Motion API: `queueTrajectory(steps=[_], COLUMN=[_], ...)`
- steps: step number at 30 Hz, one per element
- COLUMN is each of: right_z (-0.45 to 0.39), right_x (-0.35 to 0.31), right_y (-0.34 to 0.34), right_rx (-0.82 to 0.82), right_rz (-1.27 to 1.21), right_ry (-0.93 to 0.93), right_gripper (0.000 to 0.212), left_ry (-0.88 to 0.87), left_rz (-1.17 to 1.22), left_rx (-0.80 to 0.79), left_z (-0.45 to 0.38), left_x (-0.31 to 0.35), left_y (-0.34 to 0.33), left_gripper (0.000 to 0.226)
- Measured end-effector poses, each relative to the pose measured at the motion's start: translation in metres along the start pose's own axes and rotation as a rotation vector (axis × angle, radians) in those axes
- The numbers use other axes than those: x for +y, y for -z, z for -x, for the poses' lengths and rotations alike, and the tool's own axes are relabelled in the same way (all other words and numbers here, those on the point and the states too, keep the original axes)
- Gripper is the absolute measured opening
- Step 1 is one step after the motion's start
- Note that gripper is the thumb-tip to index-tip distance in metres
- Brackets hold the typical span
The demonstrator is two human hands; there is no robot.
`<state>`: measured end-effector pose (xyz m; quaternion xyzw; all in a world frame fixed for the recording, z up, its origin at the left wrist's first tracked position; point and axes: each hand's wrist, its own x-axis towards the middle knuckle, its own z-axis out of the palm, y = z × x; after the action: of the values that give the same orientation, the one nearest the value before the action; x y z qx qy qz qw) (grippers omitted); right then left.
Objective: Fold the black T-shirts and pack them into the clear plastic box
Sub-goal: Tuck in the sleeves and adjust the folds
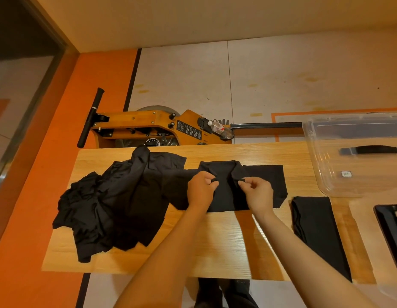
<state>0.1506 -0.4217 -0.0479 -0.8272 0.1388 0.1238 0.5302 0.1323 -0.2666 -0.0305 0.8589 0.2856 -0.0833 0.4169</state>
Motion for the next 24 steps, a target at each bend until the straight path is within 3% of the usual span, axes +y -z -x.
queueTrajectory(steps=[12,24], right_z=[0.025,0.036], right_x=[-0.002,-0.004], right_y=[-0.012,-0.017], right_rx=[0.081,0.104], right_rz=[-0.134,-0.107], right_ry=[-0.066,-0.057], right_gripper=[0.003,0.012], left_ry=[0.021,0.073], left_rz=[0.104,0.292], left_rx=[-0.047,-0.107], left_z=[0.018,0.026], left_x=[0.005,0.01], left_y=[-0.02,-0.02], left_gripper=[0.02,0.011])
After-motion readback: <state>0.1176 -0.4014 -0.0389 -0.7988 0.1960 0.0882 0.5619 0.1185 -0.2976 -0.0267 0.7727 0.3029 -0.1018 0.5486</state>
